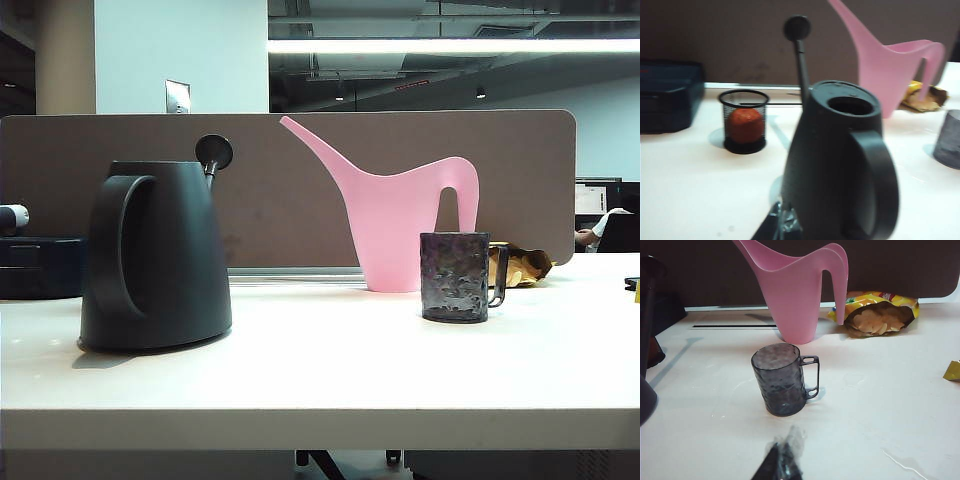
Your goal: Pour the water from the cup into the kettle.
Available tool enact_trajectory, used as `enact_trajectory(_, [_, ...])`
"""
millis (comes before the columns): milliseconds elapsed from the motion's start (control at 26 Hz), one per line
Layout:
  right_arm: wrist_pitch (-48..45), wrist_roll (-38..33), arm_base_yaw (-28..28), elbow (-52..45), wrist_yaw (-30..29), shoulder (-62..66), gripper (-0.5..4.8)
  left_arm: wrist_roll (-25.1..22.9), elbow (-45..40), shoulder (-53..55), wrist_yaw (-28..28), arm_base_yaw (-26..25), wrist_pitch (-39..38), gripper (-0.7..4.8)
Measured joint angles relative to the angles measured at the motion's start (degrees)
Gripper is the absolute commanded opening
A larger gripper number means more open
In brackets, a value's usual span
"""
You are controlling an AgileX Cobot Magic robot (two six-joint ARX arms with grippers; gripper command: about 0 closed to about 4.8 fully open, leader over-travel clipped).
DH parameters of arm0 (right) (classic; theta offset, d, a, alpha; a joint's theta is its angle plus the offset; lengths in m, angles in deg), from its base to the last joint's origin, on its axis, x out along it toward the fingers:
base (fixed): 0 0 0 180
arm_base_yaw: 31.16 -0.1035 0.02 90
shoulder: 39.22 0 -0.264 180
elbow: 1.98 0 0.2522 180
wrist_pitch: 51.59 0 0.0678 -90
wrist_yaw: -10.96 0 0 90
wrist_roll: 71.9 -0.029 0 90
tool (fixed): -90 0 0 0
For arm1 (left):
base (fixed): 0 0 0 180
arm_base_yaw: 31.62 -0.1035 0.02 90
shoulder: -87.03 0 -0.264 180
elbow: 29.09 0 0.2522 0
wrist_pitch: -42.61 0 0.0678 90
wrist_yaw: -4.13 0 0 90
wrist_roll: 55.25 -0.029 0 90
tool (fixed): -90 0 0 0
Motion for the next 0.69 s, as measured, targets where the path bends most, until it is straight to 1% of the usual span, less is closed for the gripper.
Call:
enact_trajectory(231, [-0.6,-0.1,0.0,-5.4,1.5,-9.1,-0.06,0.0,0.0,0.0,-3.9,0.0,0.0,-0.05])
enact_trajectory(308, [-0.6,0.0,0.0,-7.9,2.4,-13.6,-0.06,-0.1,0.0,0.0,-4.3,0.0,0.0,-0.05])
enact_trajectory(462, [-0.3,0.0,0.0,-11.4,2.8,-17.7,-0.06,-0.4,0.0,0.0,-4.4,0.0,-0.1,-0.06])
enact_trajectory(539, [-0.7,0.1,0.0,-12.7,3.1,-18.4,-0.06,-3.0,-0.7,0.0,-4.6,0.0,-0.6,-0.05])
enact_trajectory(616, [-0.5,1.0,0.0,-13.0,4.4,-18.4,-0.06,-4.7,-0.8,0.0,-4.7,0.0,-2.8,-0.06])
enact_trajectory(693, [-0.8,3.1,0.0,-13.0,5.3,-18.4,-0.06,-5.4,-0.8,0.0,-4.8,0.0,-3.0,-0.05])
